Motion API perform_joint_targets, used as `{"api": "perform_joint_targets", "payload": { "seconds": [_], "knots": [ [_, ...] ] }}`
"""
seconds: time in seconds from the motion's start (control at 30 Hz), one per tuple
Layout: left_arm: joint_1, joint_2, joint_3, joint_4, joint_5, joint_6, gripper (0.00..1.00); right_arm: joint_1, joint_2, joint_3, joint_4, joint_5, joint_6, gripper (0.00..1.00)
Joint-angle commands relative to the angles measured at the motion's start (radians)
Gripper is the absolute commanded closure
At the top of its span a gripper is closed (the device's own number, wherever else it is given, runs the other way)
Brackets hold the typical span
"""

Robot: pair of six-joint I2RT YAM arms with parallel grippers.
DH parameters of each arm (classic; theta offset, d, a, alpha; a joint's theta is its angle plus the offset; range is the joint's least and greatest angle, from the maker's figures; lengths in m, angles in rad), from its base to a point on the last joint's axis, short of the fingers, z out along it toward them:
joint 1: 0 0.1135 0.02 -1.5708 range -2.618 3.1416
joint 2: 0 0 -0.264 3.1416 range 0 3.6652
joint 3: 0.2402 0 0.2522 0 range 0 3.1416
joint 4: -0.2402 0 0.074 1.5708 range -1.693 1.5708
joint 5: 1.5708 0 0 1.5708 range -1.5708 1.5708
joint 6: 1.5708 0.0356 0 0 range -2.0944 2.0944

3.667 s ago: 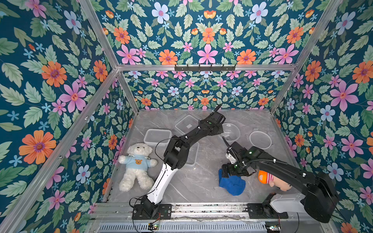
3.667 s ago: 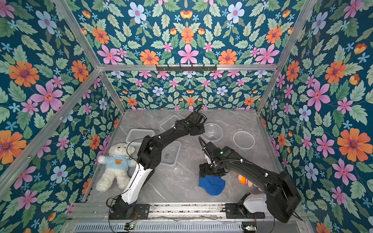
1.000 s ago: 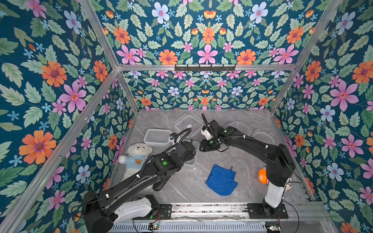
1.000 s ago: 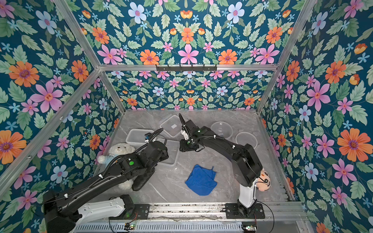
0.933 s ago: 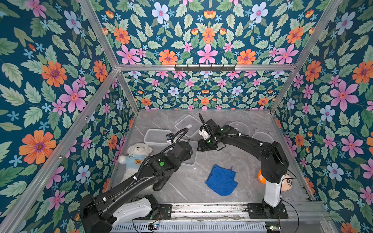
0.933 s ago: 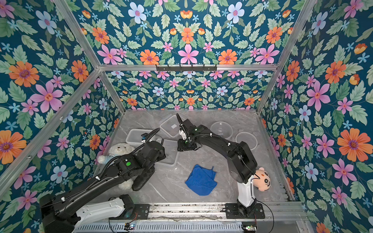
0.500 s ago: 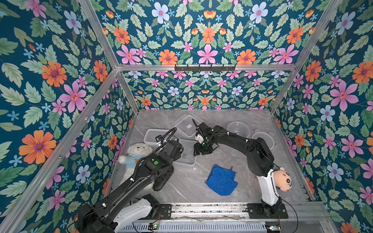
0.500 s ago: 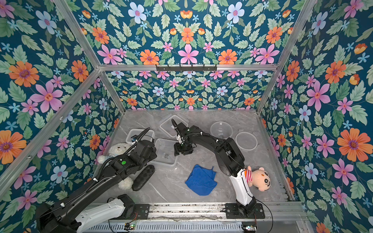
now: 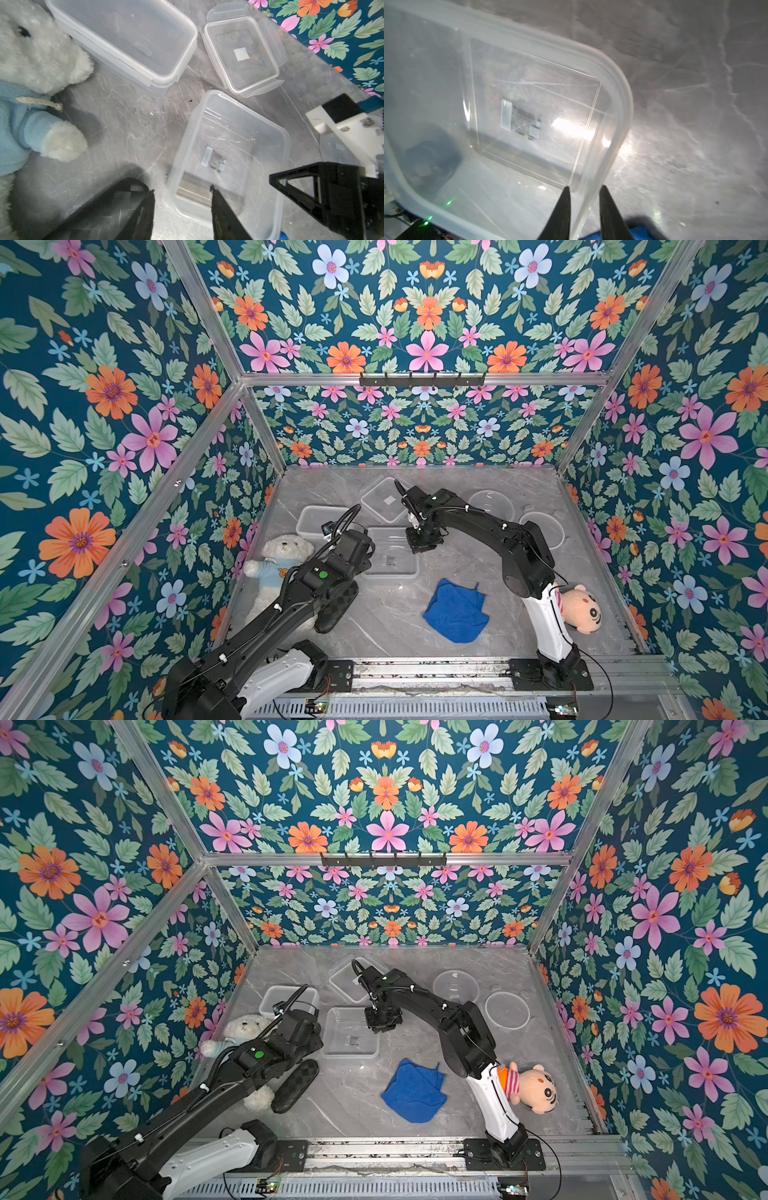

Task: Wipe the insides of the lunch boxes
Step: Move the lunch box to the center of the board.

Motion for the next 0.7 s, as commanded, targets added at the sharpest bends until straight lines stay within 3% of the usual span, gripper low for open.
{"api": "perform_joint_targets", "payload": {
  "seconds": [0.0,0.07,0.17,0.3,0.67],
  "knots": [
    [0.007,-0.007,-0.009,0.033,0.014,0.011,0.53,-0.027,-0.037,-0.047,-0.073,0.054,-0.024,0.77],
    [0.013,-0.007,-0.016,0.048,0.021,0.015,0.53,-0.058,-0.074,-0.099,-0.062,0.057,-0.026,0.79],
    [0.021,0.005,-0.019,0.07,0.044,0.025,0.53,-0.12,-0.134,-0.181,-0.049,0.074,-0.043,0.91],
    [0.029,0.035,-0.021,0.1,0.067,0.036,0.54,-0.22,-0.221,-0.294,-0.025,0.09,-0.05,0.97],
    [0.042,0.116,0.005,0.168,0.131,0.064,0.55,-0.437,-0.397,-0.482,-0.067,0.228,-0.062,0.99]
  ]
}}
